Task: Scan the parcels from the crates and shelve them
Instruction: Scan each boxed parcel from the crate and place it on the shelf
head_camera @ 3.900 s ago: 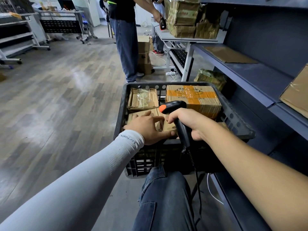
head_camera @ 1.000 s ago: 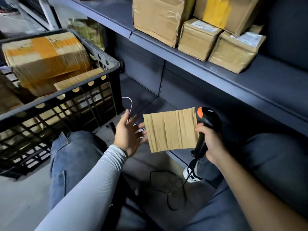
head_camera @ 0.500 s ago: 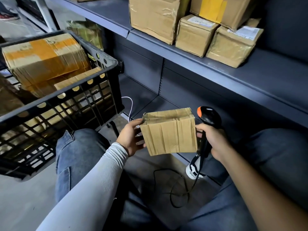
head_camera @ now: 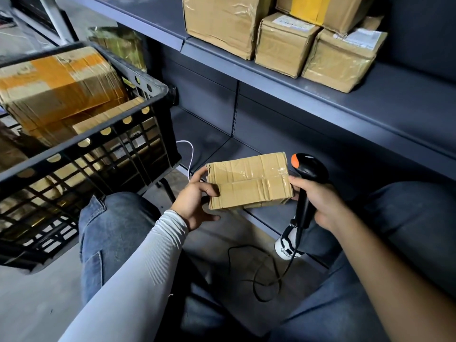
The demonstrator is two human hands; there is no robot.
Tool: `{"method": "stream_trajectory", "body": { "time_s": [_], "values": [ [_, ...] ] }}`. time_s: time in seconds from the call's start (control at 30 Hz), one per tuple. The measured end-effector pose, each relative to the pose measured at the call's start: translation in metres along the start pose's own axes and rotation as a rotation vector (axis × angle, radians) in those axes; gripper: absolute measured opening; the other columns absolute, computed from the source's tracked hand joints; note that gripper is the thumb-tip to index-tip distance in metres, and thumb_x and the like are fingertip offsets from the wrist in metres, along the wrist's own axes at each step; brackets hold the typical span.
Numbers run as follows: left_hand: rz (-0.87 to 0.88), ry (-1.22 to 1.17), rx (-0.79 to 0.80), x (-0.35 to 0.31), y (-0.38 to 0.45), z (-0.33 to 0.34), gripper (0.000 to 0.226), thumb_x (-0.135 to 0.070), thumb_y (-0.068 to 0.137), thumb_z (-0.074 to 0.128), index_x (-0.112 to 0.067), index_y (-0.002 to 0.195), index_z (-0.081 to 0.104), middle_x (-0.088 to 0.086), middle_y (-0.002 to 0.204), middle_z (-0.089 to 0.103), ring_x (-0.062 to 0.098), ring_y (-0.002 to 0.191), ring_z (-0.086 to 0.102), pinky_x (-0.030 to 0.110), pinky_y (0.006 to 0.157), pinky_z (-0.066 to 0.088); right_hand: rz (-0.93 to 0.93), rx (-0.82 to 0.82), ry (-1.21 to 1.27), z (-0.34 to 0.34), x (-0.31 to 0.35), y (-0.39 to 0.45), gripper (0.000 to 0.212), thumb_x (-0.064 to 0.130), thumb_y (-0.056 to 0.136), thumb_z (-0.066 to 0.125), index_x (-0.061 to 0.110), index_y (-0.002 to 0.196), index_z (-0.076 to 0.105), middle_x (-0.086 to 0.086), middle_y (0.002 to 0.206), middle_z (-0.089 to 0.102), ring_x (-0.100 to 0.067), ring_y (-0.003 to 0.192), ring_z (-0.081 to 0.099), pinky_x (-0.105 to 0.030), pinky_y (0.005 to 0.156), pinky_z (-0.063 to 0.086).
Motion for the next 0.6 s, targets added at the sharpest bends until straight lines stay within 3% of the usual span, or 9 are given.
{"method": "stream_trajectory", "body": {
  "time_s": [0.07,0.1,0.17,0.23,0.3,0.37,0.43,0.5,0.6],
  "values": [
    [0.012,-0.021,0.019,-0.002,-0.001,-0.002,0.072,-0.011,0.066,0.055,-0.041,0.131,0.061,0.005,0.112,0.060,0.029,0.102,0.055,0.059,0.076,0.050,0.016,0.013,-0.008,0.000,0.001,0.000,0.012,0.024,0.085,0.082,0.014,0.090,0.078,-0.001,0.088,0.078,-0.024,0.091,0.072,-0.039,0.088,0.053],
    [0.023,-0.036,0.039,-0.003,-0.001,-0.004,0.069,-0.016,0.064,0.056,-0.036,0.130,0.062,0.005,0.112,0.060,0.028,0.100,0.056,0.056,0.073,0.050,0.027,0.017,-0.008,0.000,0.002,-0.001,0.022,0.028,0.077,0.085,0.012,0.091,0.078,-0.002,0.089,0.077,-0.025,0.089,0.071,-0.040,0.087,0.052],
    [0.037,-0.106,0.099,-0.007,-0.001,-0.006,0.050,-0.023,0.070,0.056,-0.024,0.119,0.065,0.003,0.100,0.058,0.023,0.082,0.059,0.044,0.070,0.049,0.047,0.024,0.009,-0.001,0.005,0.000,0.049,0.034,0.056,0.086,0.007,0.096,0.078,-0.008,0.092,0.073,-0.027,0.087,0.068,-0.041,0.082,0.050],
    [0.020,-0.220,0.122,-0.010,-0.001,-0.007,0.024,-0.030,0.079,0.058,-0.025,0.102,0.063,-0.001,0.085,0.053,0.017,0.061,0.055,0.035,0.059,0.048,0.065,0.040,0.055,-0.002,0.008,0.001,0.058,0.033,0.049,0.083,0.004,0.098,0.077,-0.012,0.094,0.071,-0.029,0.084,0.066,-0.040,0.080,0.049],
    [0.002,-0.264,0.099,-0.010,0.001,-0.010,0.012,-0.037,0.087,0.061,-0.027,0.093,0.060,-0.004,0.080,0.055,0.017,0.059,0.054,0.034,0.057,0.049,0.097,0.093,0.139,-0.002,0.012,0.000,0.034,0.026,0.064,0.078,0.010,0.093,0.072,-0.012,0.093,0.066,-0.025,0.077,0.066,-0.036,0.076,0.052],
    [0.023,-0.243,0.050,-0.010,0.004,-0.012,0.008,-0.035,0.092,0.061,-0.029,0.088,0.058,-0.007,0.078,0.058,0.017,0.067,0.055,0.037,0.067,0.052,0.143,0.146,0.218,0.000,0.016,0.001,0.009,0.021,0.083,0.069,0.016,0.089,0.065,-0.006,0.086,0.064,-0.021,0.068,0.064,-0.034,0.071,0.053],
    [0.067,-0.213,0.008,-0.010,0.004,-0.013,0.013,-0.021,0.093,0.059,-0.030,0.084,0.058,-0.008,0.075,0.057,0.015,0.071,0.052,0.034,0.067,0.048,0.167,0.160,0.238,0.003,0.015,0.006,0.012,0.024,0.092,0.066,0.020,0.081,0.063,0.000,0.075,0.063,-0.018,0.062,0.061,-0.034,0.070,0.050],
    [0.126,-0.203,-0.009,-0.010,0.004,-0.013,0.020,-0.010,0.091,0.057,-0.027,0.082,0.058,-0.005,0.074,0.056,0.015,0.066,0.049,0.025,0.055,0.044,0.162,0.171,0.191,0.009,0.015,0.005,0.023,0.030,0.096,0.066,0.022,0.074,0.065,0.003,0.067,0.061,-0.018,0.061,0.059,-0.034,0.068,0.048],
    [0.222,-0.252,-0.023,-0.011,0.006,-0.014,0.027,-0.005,0.075,0.061,-0.022,0.096,0.059,0.001,0.081,0.061,0.017,0.063,0.054,0.024,0.051,0.044,0.150,0.207,0.143,0.016,0.015,-0.001,0.017,0.039,0.094,0.070,0.023,0.088,0.074,0.001,0.081,0.067,-0.020,0.074,0.062,-0.037,0.074,0.051]
  ]
}}
Point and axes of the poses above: each hand's wrist, its own y-axis towards the middle knuckle, its own z-axis out of the palm, x = y × z, the point moved 2 cm from there along y, towards the middle knuckle
